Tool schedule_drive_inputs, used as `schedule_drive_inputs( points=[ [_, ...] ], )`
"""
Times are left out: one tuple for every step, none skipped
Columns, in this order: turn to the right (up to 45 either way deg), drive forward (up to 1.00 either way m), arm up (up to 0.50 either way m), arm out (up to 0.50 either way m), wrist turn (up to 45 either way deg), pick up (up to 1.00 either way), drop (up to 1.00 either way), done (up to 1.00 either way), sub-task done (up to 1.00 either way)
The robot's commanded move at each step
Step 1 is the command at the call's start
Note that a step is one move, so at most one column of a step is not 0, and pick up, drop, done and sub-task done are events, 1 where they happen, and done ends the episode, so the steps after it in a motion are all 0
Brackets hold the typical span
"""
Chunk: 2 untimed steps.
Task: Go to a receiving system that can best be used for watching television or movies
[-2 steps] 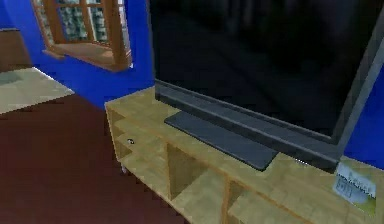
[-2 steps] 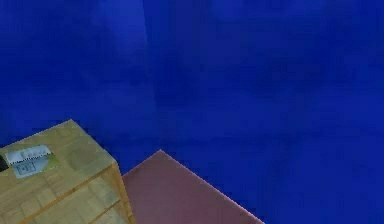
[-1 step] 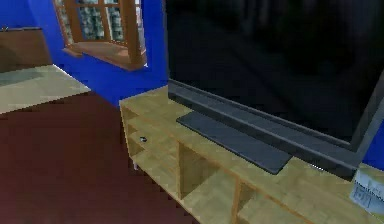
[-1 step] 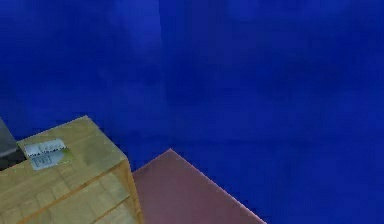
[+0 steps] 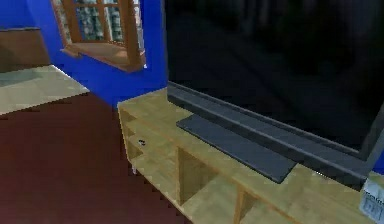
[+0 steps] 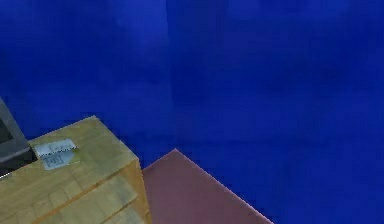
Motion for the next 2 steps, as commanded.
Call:
schedule_drive_inputs(
  points=[
    [12.0, 0.0, 0.0, 0.0, 0.0, 0.0, 0.0, 0.0, 0.0],
    [0.0, 0.0, 0.0, 0.0, 0.0, 0.0, 0.0, 1.0, 0.0]
  ],
)
